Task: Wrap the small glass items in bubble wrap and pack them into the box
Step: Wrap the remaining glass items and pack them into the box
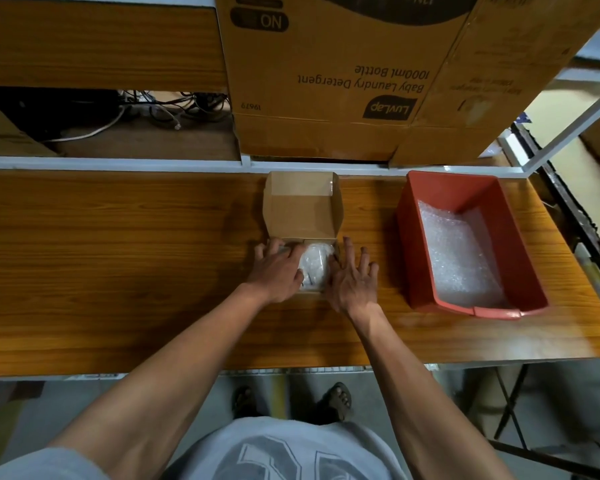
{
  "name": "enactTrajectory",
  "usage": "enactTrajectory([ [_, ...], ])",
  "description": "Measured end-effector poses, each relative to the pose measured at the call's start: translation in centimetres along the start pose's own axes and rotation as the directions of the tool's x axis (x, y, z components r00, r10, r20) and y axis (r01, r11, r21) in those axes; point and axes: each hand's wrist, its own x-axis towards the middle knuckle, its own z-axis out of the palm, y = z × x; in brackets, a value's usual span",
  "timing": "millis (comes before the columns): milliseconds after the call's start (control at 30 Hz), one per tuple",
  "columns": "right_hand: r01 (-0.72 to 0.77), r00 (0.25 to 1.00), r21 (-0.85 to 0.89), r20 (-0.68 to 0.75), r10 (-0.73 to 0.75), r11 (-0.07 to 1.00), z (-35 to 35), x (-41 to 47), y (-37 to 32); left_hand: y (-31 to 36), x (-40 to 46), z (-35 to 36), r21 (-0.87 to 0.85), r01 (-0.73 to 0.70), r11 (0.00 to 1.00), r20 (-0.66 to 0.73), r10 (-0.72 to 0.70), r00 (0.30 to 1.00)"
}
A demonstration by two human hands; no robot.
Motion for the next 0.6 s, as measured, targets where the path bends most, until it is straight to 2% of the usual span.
enactTrajectory([
  [133,-0.023,0.996,-0.005,-0.082,0.022,1.000,-0.5,0.0,-0.2,-0.3,0.4,-0.3,0.013,-0.007,1.000,0.007,0.007,1.000],
  [367,-0.062,0.997,0.023,0.046,0.061,0.998,-0.7,1.0,0.0,0.0,1.1,-0.2,0.038,0.045,0.998,0.044,-0.046,0.998],
  [533,-0.070,0.992,0.087,-0.101,0.079,0.994,-2.0,0.4,-0.9,0.2,1.6,-0.4,0.071,0.050,0.996,0.073,-0.055,0.996],
  [600,-0.077,0.994,0.081,-0.068,0.082,0.994,-1.9,0.4,-1.0,0.2,1.5,-0.3,0.070,0.050,0.996,0.070,-0.055,0.996],
])
